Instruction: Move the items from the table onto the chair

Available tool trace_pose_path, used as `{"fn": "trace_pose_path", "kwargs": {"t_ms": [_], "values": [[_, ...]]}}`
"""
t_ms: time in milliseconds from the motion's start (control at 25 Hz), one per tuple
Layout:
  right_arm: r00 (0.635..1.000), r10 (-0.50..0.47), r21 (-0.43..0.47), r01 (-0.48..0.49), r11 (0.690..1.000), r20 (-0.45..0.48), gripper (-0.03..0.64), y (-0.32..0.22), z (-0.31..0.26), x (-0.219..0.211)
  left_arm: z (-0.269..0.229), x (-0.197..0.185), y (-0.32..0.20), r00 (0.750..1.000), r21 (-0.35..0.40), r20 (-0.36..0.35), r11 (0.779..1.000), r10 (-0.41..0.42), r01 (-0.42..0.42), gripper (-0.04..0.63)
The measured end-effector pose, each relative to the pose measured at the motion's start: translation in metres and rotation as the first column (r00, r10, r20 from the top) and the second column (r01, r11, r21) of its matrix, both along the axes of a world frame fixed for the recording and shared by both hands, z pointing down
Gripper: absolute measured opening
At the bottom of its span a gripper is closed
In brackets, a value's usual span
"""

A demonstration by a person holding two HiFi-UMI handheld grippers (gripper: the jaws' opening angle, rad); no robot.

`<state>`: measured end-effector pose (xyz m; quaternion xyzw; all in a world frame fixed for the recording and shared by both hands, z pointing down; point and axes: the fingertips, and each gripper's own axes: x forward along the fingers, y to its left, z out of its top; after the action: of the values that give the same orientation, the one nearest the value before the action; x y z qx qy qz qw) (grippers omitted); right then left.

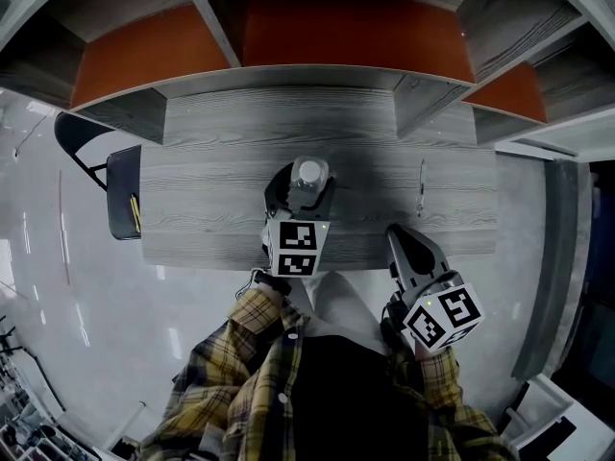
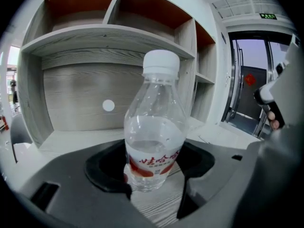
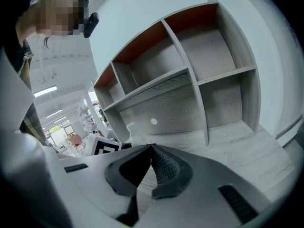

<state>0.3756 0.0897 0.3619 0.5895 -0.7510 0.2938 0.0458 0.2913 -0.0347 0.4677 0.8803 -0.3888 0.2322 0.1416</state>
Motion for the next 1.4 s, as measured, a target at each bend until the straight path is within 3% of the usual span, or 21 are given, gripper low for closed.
{"fn": "trace_pose_path", "kwargs": {"t_ms": [400, 800, 1120, 1400], "values": [[1.000, -0.009, 0.027, 0.009, 1.000, 0.005, 0.017, 0.002, -0.007, -0.001, -0.011, -0.021, 0.009, 0.999, -0.033, -0.020, 0.999, -0.035, 0.034, 0.295], [0.990, -0.134, 0.067, 0.131, 0.989, 0.037, 0.018, -0.008, -0.011, -0.047, -0.056, -0.086, 0.007, 0.984, 0.000, -0.082, 0.987, -0.159, 0.159, 0.291], [0.953, -0.299, 0.069, 0.296, 0.953, 0.046, 0.018, -0.017, -0.009, -0.116, -0.088, -0.182, 0.002, 0.943, 0.032, -0.101, 0.946, -0.317, 0.322, 0.291], [0.909, -0.414, 0.038, 0.413, 0.910, 0.041, 0.018, -0.034, -0.003, -0.193, -0.096, -0.290, -0.007, 0.884, 0.015, -0.113, 0.889, -0.453, 0.458, 0.291]]}}
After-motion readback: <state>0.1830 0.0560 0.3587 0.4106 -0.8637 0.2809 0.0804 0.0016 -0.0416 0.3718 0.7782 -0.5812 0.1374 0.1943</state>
